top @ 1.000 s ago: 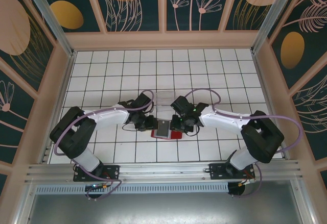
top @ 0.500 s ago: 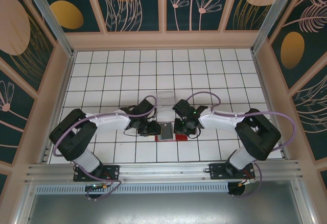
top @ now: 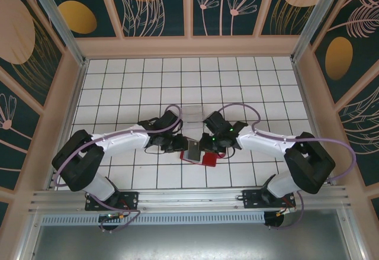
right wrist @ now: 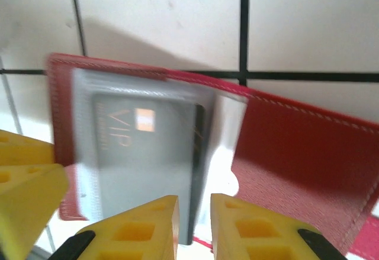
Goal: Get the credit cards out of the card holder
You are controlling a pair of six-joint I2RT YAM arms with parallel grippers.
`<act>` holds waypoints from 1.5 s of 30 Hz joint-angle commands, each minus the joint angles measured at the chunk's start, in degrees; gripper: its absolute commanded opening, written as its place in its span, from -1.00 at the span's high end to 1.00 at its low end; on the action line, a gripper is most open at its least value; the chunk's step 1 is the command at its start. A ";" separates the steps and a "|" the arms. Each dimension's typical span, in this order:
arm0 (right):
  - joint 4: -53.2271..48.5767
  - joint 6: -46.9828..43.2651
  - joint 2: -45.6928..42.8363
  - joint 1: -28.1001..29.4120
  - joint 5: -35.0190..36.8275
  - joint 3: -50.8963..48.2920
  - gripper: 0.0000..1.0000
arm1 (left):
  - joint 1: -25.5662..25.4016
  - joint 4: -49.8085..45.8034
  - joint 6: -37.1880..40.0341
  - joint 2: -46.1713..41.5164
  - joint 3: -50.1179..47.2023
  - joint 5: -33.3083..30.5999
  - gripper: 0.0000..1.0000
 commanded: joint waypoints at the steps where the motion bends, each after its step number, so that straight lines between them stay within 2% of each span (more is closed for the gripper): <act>1: 3.59 -2.05 -1.40 -2.07 -3.85 -1.97 0.56 | -0.25 -3.56 -1.67 -2.25 2.07 -2.75 0.39; 7: 5.27 -1.75 -1.75 -2.93 -5.83 -4.04 0.56 | -0.30 -8.19 -1.30 -3.20 5.29 -6.75 0.39; 13: 7.43 1.16 -2.01 -3.02 -6.01 -6.51 0.56 | -0.29 -5.17 0.39 1.03 6.62 -2.44 0.34; 20: 11.79 2.82 -1.23 -3.02 -6.28 -9.24 0.55 | -0.32 -3.41 5.07 7.57 9.35 0.52 0.37; 26: 12.59 1.92 0.74 -3.13 -4.59 -10.18 0.55 | -0.32 -1.08 5.80 11.51 7.86 1.93 0.36; 35: 13.21 -3.44 3.72 -4.56 -2.67 -7.59 0.56 | -0.32 1.19 4.40 9.59 3.15 2.62 0.38; 41: 14.64 -6.51 5.26 -5.95 -3.26 -6.42 0.56 | -0.30 2.74 2.87 7.58 1.06 2.78 0.40; 45: 14.17 -5.47 3.93 -6.18 -5.08 -5.79 0.56 | -0.30 3.14 2.65 7.36 0.27 2.38 0.42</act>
